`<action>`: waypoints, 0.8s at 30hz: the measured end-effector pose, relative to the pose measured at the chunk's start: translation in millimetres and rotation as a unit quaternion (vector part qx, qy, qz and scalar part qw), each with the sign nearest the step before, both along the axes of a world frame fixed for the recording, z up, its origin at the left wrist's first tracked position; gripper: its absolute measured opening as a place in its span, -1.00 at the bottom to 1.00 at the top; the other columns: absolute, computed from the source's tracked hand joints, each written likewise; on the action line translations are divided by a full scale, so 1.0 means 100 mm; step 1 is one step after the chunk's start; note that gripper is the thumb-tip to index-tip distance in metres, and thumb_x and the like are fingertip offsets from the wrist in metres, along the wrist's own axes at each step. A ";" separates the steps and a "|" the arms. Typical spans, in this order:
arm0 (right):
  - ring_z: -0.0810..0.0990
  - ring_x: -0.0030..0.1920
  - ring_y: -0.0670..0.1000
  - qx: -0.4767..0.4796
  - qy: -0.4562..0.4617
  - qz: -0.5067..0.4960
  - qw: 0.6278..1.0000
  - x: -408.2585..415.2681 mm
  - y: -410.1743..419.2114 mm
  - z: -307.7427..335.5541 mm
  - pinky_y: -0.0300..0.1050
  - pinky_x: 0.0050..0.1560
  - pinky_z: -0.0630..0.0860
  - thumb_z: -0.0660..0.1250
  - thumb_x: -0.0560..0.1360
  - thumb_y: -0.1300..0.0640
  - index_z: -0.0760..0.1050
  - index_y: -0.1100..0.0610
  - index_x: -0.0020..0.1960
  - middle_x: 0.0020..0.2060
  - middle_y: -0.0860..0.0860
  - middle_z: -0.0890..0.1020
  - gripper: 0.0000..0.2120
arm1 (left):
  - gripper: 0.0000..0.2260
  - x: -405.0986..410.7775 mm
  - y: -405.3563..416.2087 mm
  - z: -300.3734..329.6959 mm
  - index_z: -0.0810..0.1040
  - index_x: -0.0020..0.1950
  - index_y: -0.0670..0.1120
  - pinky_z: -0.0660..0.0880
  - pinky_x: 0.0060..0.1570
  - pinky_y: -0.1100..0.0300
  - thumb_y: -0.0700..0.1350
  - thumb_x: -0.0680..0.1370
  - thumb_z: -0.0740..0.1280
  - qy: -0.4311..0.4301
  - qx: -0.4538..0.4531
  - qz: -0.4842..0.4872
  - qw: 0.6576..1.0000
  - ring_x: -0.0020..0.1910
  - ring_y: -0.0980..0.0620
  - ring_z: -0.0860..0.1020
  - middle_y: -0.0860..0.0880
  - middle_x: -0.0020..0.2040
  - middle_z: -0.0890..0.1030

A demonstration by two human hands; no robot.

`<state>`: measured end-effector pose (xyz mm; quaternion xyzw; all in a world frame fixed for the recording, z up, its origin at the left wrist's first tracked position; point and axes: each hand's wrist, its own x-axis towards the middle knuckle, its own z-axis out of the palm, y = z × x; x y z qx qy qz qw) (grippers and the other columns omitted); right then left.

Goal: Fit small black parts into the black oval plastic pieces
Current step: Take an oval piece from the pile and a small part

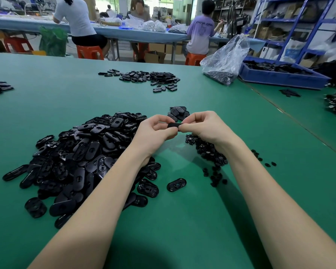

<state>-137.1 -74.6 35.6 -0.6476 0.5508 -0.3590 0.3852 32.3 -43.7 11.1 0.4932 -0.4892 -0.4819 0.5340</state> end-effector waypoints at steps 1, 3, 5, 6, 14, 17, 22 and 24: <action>0.36 -0.50 -0.20 -0.002 -0.002 -0.001 1.000 0.00 0.00 -0.01 -0.40 -0.49 0.28 0.55 0.42 0.16 0.63 0.05 -0.21 -0.52 -0.20 0.47 -0.89 | -0.84 0.00 0.01 0.00 0.62 -0.04 -0.07 0.41 -0.39 0.45 -0.31 0.48 0.47 0.006 0.002 -0.001 1.000 -0.34 0.18 0.63 -0.03 -0.20 0.68; 0.38 -0.48 -0.17 -0.004 -0.002 0.003 1.000 0.00 0.00 -0.01 -0.38 -0.46 0.30 0.54 0.43 0.17 0.62 0.05 -0.20 -0.47 -0.14 0.49 -0.89 | -0.83 -0.02 0.02 -0.01 0.61 -0.05 -0.09 0.44 -0.37 0.44 -0.34 0.49 0.46 0.027 0.008 -0.006 1.000 -0.33 0.16 0.64 -0.07 -0.18 0.67; 0.39 -0.46 -0.15 -0.003 0.004 0.011 1.000 -0.01 0.00 -0.01 -0.35 -0.44 0.31 0.53 0.43 0.17 0.62 0.07 -0.17 -0.41 -0.09 0.51 -0.91 | -0.83 -0.03 0.02 -0.01 0.60 -0.07 -0.11 0.46 -0.35 0.43 -0.37 0.49 0.45 0.042 0.014 -0.008 0.999 -0.35 0.16 0.64 -0.10 -0.19 0.66; 0.39 -0.46 -0.15 -0.003 0.006 0.013 1.000 -0.01 0.00 -0.02 -0.34 -0.43 0.32 0.53 0.43 0.17 0.62 0.09 -0.16 -0.39 -0.07 0.51 -0.91 | -0.83 -0.04 0.02 -0.02 0.60 -0.08 -0.12 0.47 -0.34 0.43 -0.38 0.49 0.44 0.045 0.017 -0.007 0.999 -0.35 0.16 0.64 -0.09 -0.20 0.65; 0.39 -0.47 -0.11 -0.016 0.018 0.021 0.999 0.01 -0.02 -0.09 -0.27 -0.43 0.33 0.52 0.41 0.19 0.60 0.13 -0.15 -0.46 -0.11 0.50 -0.90 | -0.83 -0.06 -0.03 -0.08 0.59 -0.12 -0.08 0.56 -0.13 0.31 -0.35 0.48 0.46 0.015 0.033 0.013 0.999 -0.25 0.07 0.64 -0.03 -0.25 0.66; 0.40 -0.46 -0.10 -0.014 0.009 0.021 1.000 0.02 -0.03 -0.10 -0.26 -0.41 0.35 0.52 0.36 0.14 0.60 0.14 -0.14 -0.44 -0.09 0.50 -0.86 | -0.82 -0.07 -0.05 -0.10 0.59 -0.13 -0.08 0.57 -0.05 0.21 -0.34 0.47 0.46 0.000 0.030 0.024 0.999 -0.25 0.04 0.64 -0.02 -0.27 0.67; 0.46 -0.44 -0.13 -0.051 -0.008 0.016 0.999 0.04 -0.05 -0.12 -0.29 -0.38 0.41 0.55 0.41 0.14 0.61 0.05 -0.14 -0.44 -0.17 0.57 -0.88 | -0.84 -0.04 -0.06 -0.09 0.60 -0.09 -0.07 0.52 -0.24 0.35 -0.31 0.47 0.48 0.008 0.013 0.043 0.999 -0.30 0.10 0.63 0.02 -0.30 0.68; 0.49 -0.40 -0.13 -0.074 0.007 0.047 0.996 -0.01 -0.04 -0.10 -0.28 -0.31 0.45 0.56 0.44 0.11 0.63 -0.03 -0.07 -0.31 -0.15 0.64 -0.86 | -0.84 -0.02 -0.07 -0.08 0.60 -0.01 -0.11 0.53 -0.25 0.35 -0.31 0.48 0.47 0.038 0.023 0.050 0.998 -0.31 0.08 0.64 0.01 -0.29 0.70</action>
